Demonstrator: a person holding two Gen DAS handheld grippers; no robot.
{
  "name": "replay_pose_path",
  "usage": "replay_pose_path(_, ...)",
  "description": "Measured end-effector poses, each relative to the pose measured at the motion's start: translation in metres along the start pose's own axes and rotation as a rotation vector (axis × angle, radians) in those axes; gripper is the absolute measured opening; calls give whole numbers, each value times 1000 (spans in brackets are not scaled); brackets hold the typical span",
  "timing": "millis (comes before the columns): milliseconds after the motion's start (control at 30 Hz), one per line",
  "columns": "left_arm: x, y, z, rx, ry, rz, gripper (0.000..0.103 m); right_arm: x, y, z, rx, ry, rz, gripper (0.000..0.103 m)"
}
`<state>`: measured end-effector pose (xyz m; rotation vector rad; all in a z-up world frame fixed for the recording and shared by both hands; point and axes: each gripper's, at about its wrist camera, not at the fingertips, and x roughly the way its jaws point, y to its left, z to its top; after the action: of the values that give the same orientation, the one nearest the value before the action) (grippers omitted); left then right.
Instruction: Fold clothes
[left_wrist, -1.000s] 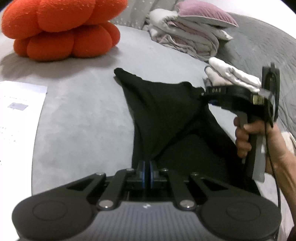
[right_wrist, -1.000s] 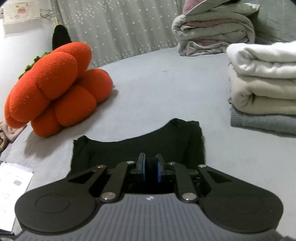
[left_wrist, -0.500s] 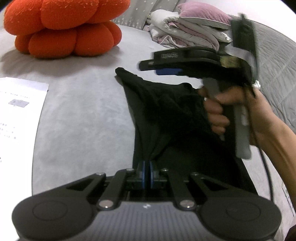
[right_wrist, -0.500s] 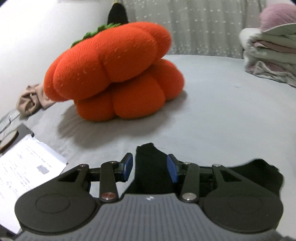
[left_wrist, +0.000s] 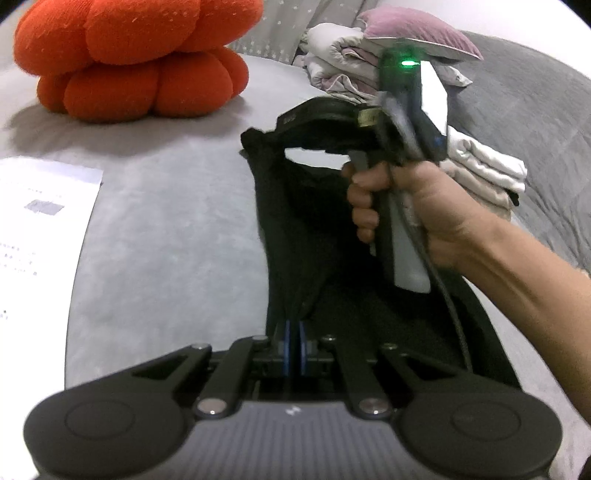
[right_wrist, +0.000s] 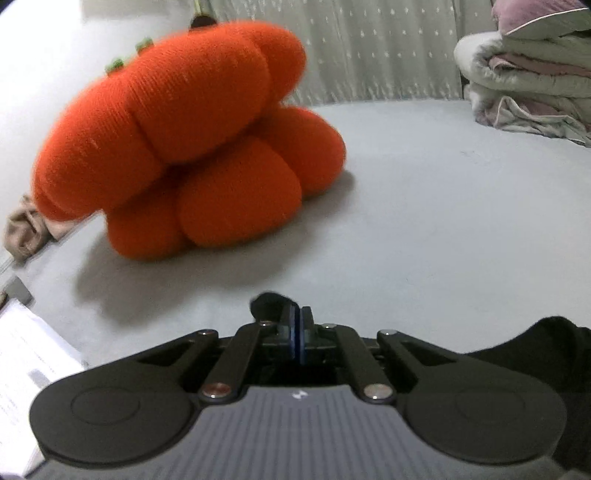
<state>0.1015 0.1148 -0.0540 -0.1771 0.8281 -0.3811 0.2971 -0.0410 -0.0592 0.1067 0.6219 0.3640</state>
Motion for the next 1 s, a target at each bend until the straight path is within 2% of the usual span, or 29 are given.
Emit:
replay_pose_path(100,0,-1,0,5,-8,6,7,0,-2,2,8,22,-17,15)
replay_pose_path(167,0,1,1,0,-15,6,10,-12,-8,7,48,12,-6,17)
replay_pose_path(233,-2,1,2,0,-28,9,15,-26,-15,11,88,0,4,34)
replay_pose_path(267,-3,1,3,5,-38,13,22,-35,-21,11,109,-5,6,37)
replay_pose_path(333,-6,-1,3,22,-60,22,27,-54,-32,11,150,-15,9,37)
replay_pose_path(533,-12,-7,3,67,-122,7,29,-114,-70,-12,309,-8,24,37)
replay_pose_path(667,-5,-12,2,95,-97,27,31,-137,-75,-30,322,7,26,37)
replay_pose_path(767,4,-14,-1,93,-42,89,30,-140,-79,-39,320,24,3,37)
replay_pose_path(900,2,-21,-2,149,-20,162,30,-140,-82,-48,341,37,1,37)
replay_pose_path(1000,-1,-24,-2,157,-48,144,30,-148,-81,-54,355,35,24,37)
